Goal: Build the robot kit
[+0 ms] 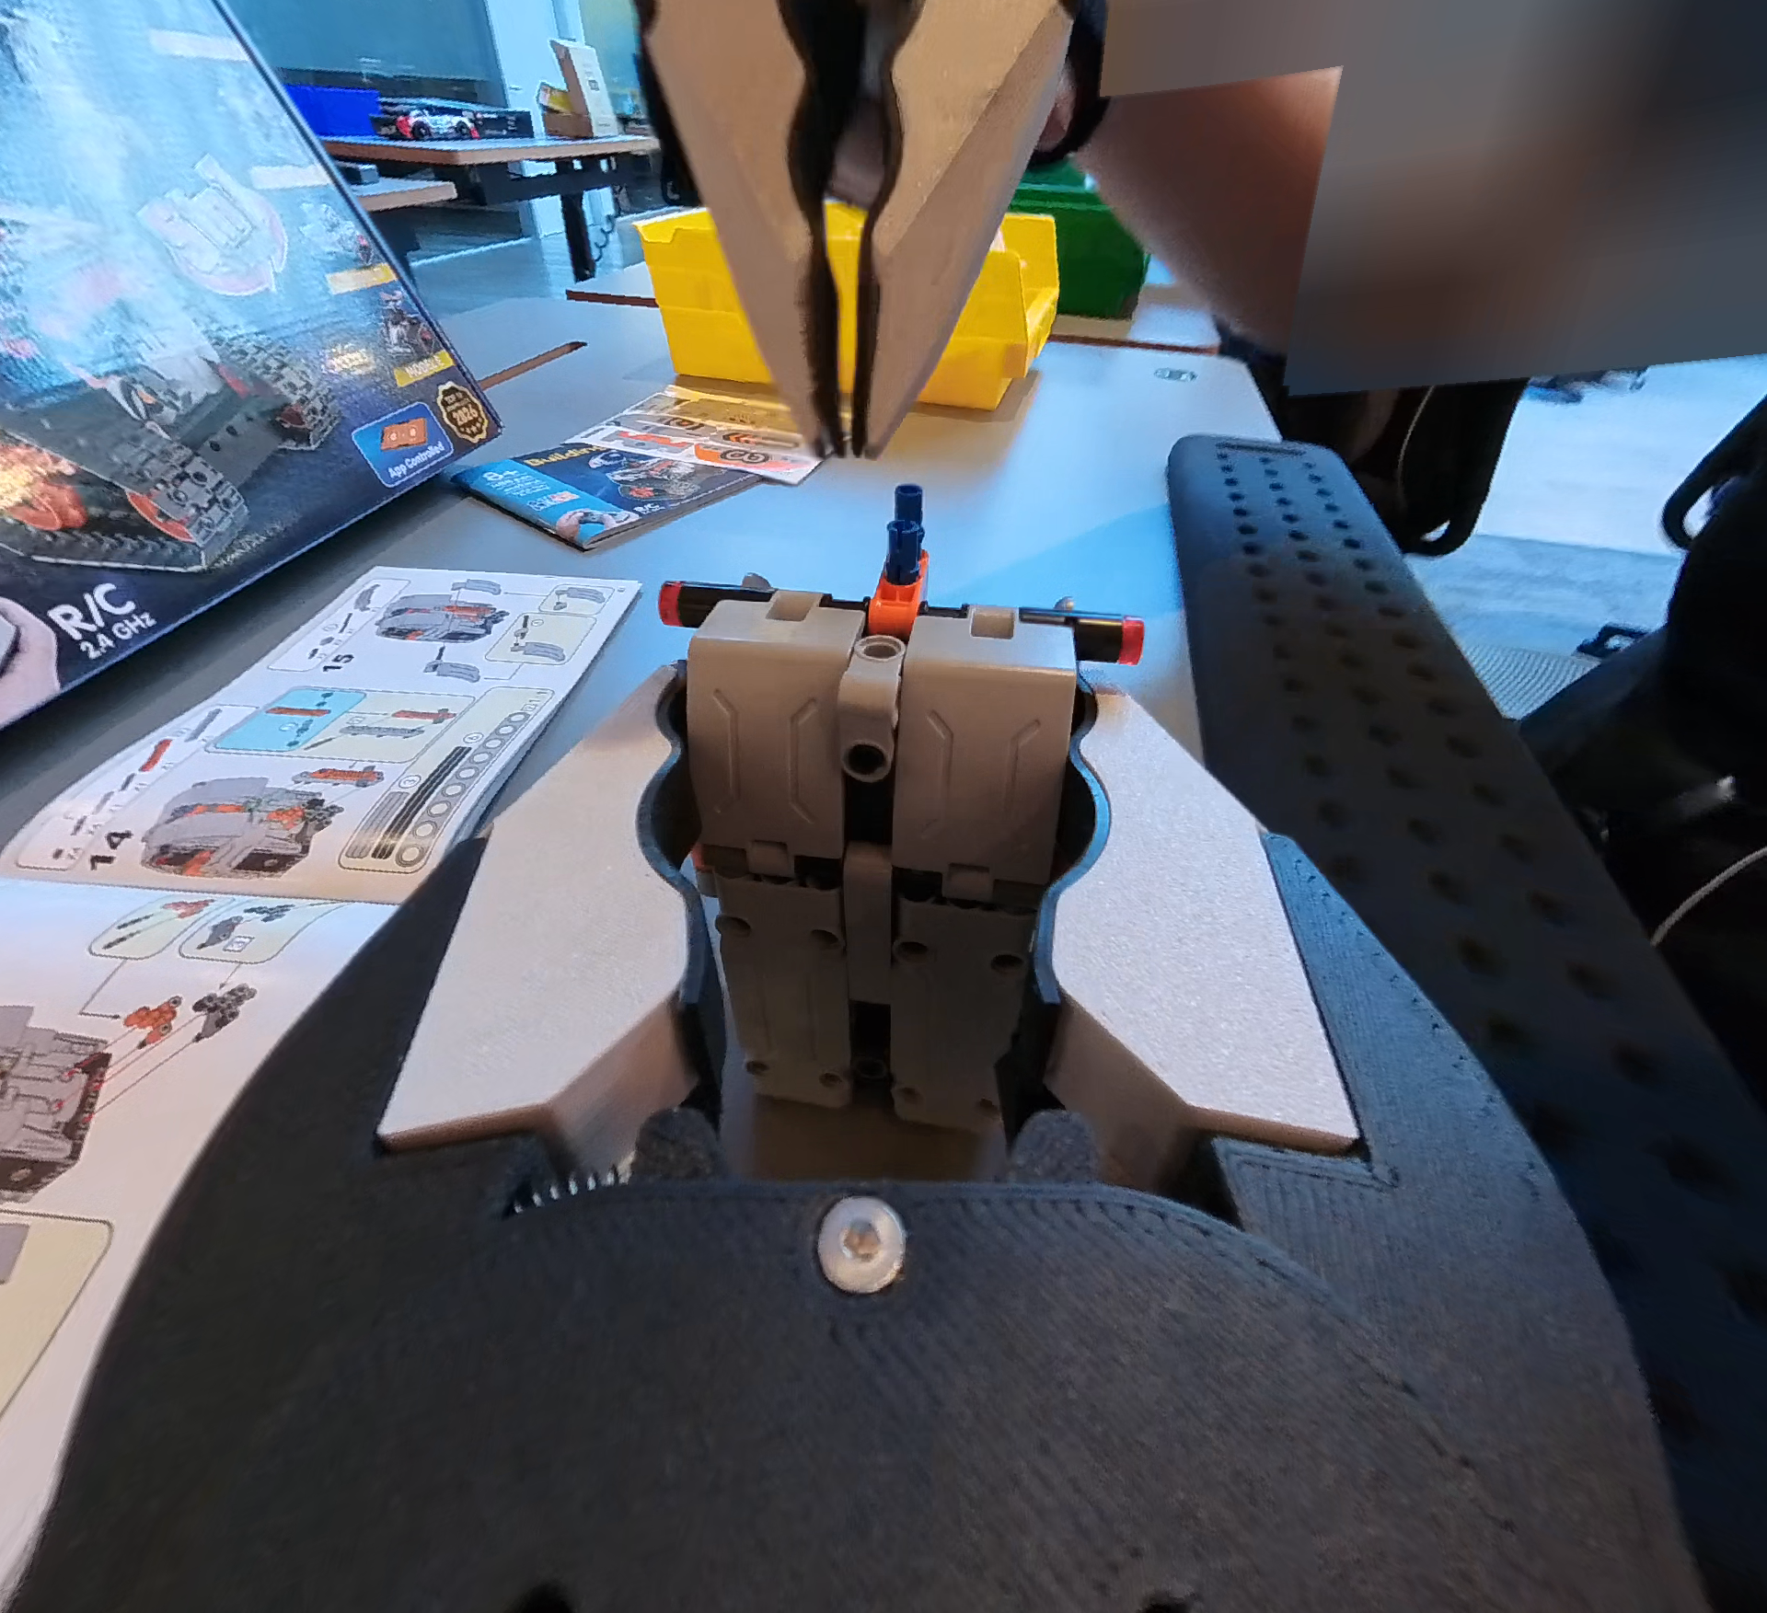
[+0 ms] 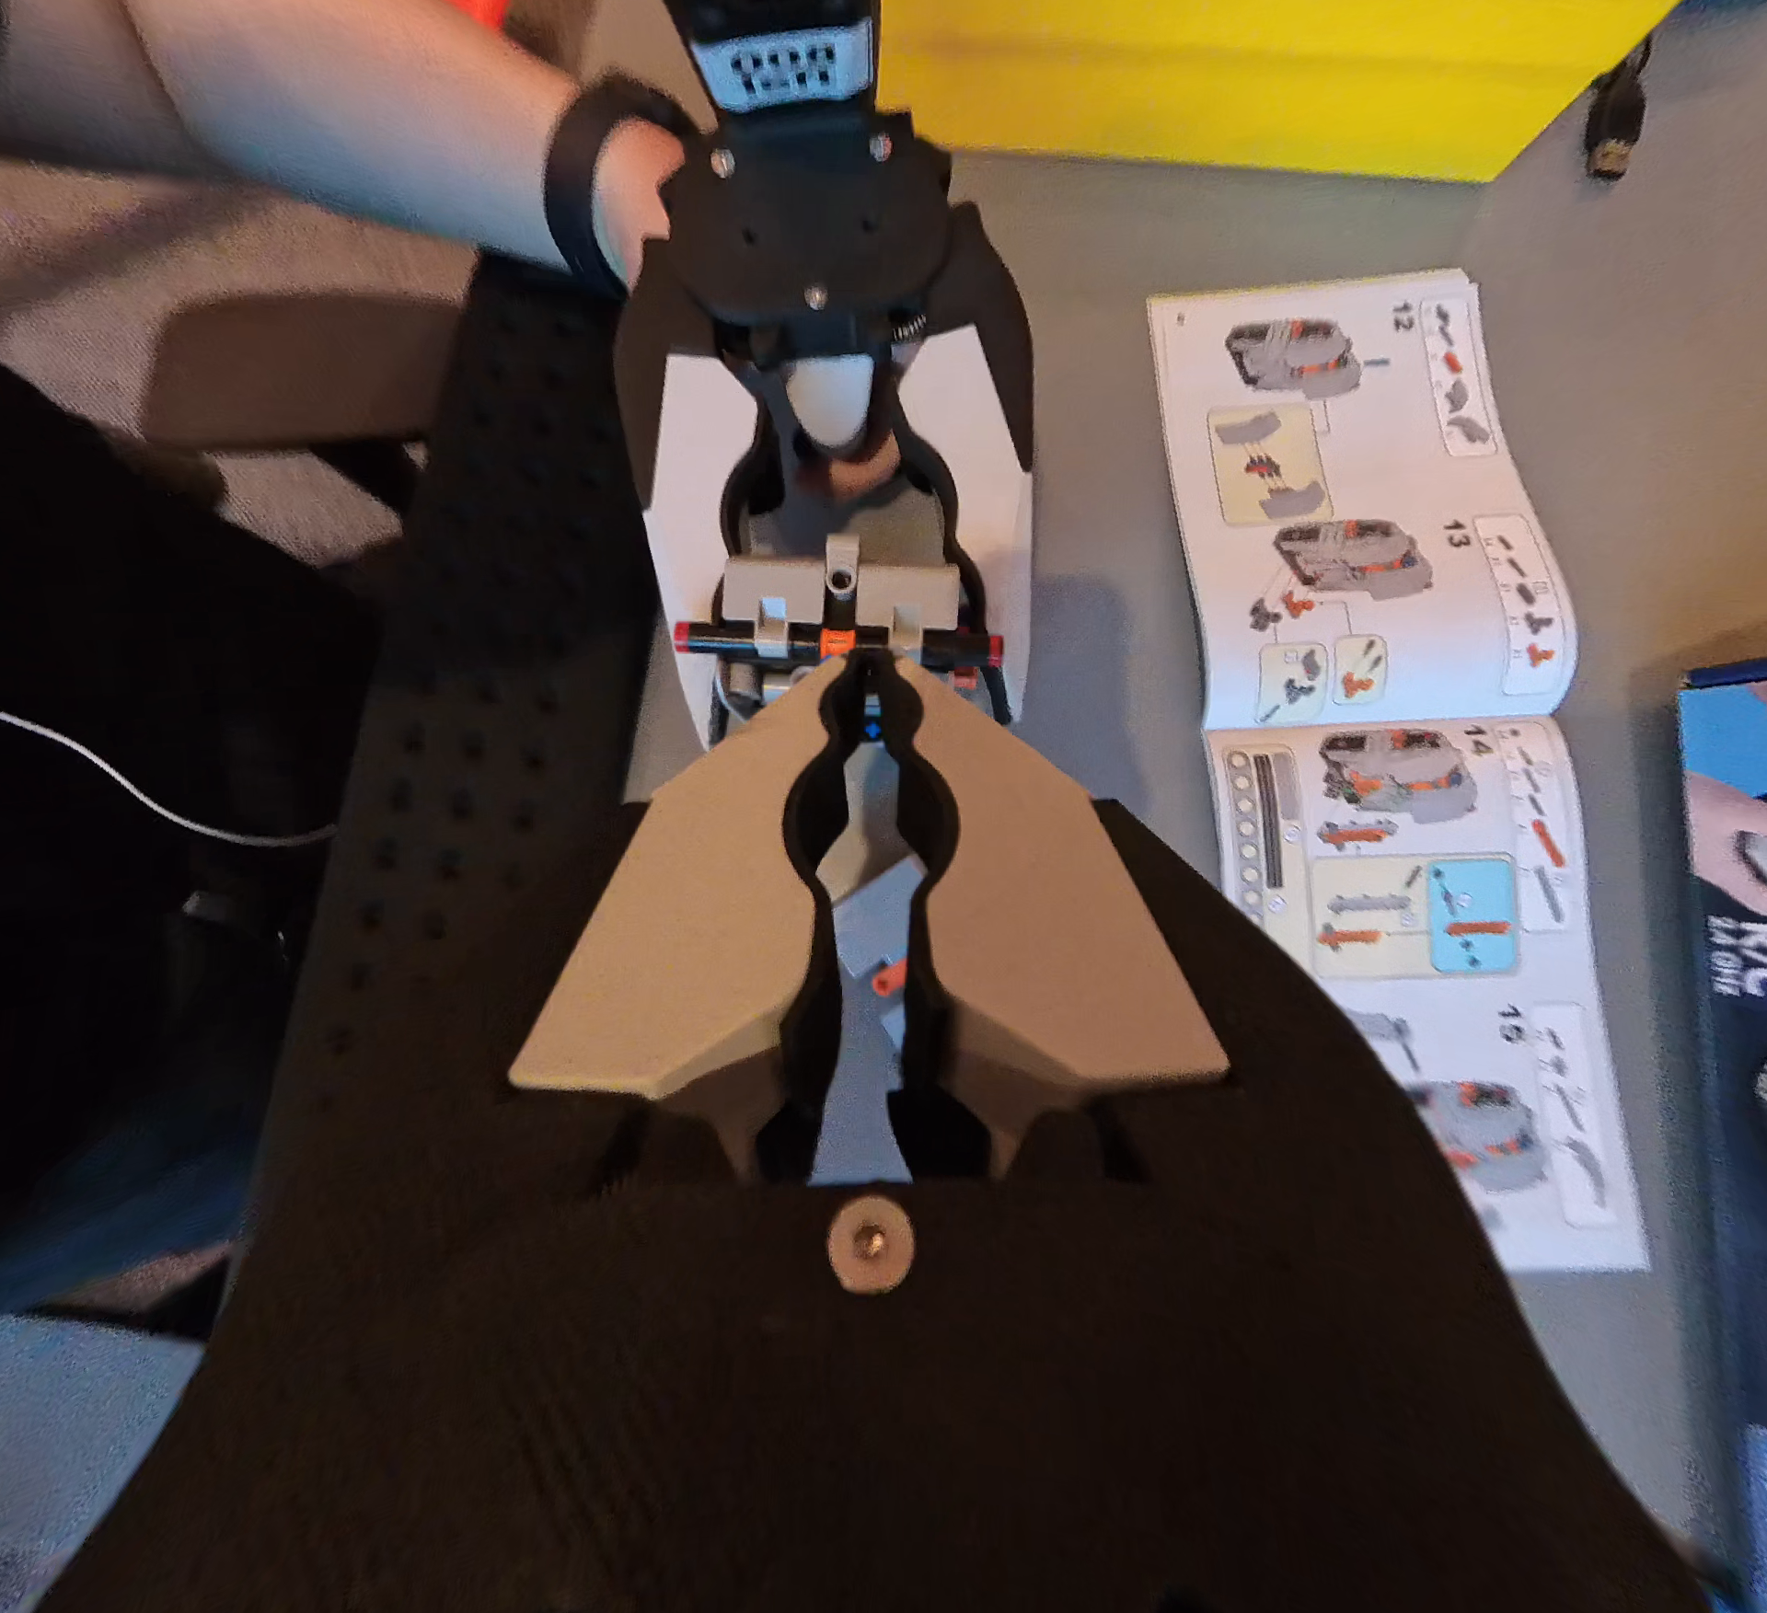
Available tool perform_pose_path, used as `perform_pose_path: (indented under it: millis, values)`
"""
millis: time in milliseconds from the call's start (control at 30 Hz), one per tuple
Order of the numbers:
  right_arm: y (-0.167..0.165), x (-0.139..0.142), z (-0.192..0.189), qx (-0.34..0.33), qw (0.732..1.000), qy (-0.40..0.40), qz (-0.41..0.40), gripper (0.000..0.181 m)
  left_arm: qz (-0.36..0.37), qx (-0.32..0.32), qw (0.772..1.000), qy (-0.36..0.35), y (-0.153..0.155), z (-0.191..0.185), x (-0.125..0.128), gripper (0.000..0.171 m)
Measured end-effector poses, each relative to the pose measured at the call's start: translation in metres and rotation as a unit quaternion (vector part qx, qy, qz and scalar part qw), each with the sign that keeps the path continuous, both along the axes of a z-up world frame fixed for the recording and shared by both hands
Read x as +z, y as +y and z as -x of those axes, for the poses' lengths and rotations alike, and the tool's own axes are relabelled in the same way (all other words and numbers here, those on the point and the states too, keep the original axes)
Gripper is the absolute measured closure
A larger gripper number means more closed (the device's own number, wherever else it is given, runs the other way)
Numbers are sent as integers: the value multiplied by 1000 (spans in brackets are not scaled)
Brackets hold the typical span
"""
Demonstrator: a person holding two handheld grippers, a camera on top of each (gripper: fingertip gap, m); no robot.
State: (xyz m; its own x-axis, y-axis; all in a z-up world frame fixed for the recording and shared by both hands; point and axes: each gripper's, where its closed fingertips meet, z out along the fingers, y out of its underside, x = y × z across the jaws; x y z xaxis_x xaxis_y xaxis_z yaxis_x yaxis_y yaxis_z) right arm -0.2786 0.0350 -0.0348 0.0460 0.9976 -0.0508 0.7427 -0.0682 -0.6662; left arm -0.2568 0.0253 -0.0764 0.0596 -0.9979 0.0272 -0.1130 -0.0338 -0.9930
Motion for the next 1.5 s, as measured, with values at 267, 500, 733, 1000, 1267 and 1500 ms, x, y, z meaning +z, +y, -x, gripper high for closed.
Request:
perform_pose_path:
  millis: [267,500,733,1000,1267,1500]
  values:
    - [-12,-3,2,39,987,-154,-35,167,-23,12,1000,18,-1,1,-4,99]
    - [-11,-19,-1,45,970,-229,-62,167,-22,11,1000,18,-1,1,-4,100]
    - [-13,-21,0,38,971,-232,-44,177,-22,10,1000,20,-2,2,-5,100]
    - [-13,-23,-1,21,966,-256,-22,178,-21,10,999,22,-2,2,-5,100]
    - [-13,-24,-1,15,970,-241,-25,177,-19,8,1000,21,-2,2,-5,101]
    - [-13,-25,0,9,975,-221,-24,177,-19,8,1000,21,-2,2,-5,101]
